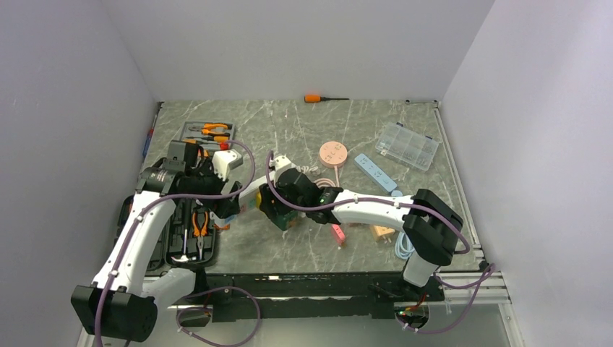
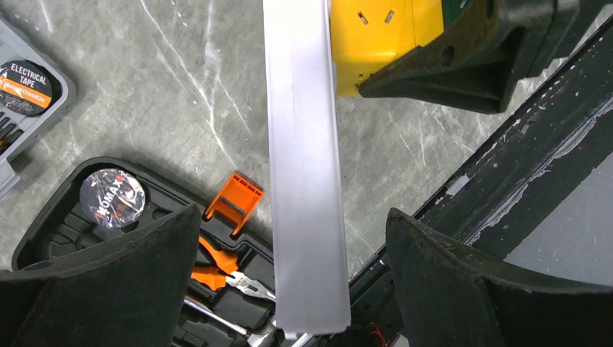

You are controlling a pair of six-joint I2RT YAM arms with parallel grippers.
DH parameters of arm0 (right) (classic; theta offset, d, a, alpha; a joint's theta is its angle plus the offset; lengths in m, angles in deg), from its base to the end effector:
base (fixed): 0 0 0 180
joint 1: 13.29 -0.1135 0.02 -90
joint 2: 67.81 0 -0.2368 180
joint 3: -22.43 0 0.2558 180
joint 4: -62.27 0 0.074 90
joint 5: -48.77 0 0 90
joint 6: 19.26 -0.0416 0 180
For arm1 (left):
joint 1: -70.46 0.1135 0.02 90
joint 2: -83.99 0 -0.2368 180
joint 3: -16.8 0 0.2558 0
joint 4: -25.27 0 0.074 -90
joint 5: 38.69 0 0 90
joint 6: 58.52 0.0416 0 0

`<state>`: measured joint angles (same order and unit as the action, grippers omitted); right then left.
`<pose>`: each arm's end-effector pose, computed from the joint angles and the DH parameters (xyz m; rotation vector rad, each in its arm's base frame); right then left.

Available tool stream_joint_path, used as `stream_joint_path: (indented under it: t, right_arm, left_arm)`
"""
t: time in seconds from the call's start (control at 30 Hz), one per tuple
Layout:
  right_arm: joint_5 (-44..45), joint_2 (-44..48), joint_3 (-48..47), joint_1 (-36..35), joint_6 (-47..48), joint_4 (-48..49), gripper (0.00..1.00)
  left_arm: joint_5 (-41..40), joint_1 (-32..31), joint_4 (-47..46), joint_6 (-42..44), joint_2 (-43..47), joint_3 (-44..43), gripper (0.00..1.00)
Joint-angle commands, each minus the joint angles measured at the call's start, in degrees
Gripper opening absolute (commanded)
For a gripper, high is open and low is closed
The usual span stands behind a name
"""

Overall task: Pull the plug off the socket
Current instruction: Remove the plug from the socket.

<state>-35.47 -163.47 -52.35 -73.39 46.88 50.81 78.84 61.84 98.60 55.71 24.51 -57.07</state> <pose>0.1930 0.3272 0.1962 -0.6338 2.1352 0.7364 0.1995 -0.0497 0.2861 0.8695 2.3481 -0.5120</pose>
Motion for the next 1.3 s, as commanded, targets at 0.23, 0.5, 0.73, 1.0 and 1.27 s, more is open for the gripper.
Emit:
stream_joint_path:
  t: [0.23,0.5,0.73,1.0,1.27]
  right_arm:
    - [-2.33,5.31,-4.00,-0.25,-1.05,12.92,0.00]
    - [-5.09,7.52,-3.09,-0.19,-2.94,16.48,0.00]
    - [-8.68,7.44,-4.01,-0.20,-3.77,18.20,0.00]
    - [-9.56,8.81,-3.65,-0.08,-4.15,18.26,0.00]
    - [-9.76,10.22,-0.70,-0.17,-4.89,17.16,0.00]
  left_arm:
    - [2.01,-2.16,-3.32,-0.77,-2.36,1.03,0.99]
    - [1.71,-2.45,-4.65,-1.99,-3.62,1.34,0.99]
    - [-1.88,-2.50,-6.48,-2.77,-2.74,3.30,0.93]
    - [-5.99,-2.88,-8.01,-2.00,-2.04,3.97,0.54]
    - [-9.85,-3.51,-8.90,-1.19,-0.70,4.09,0.28]
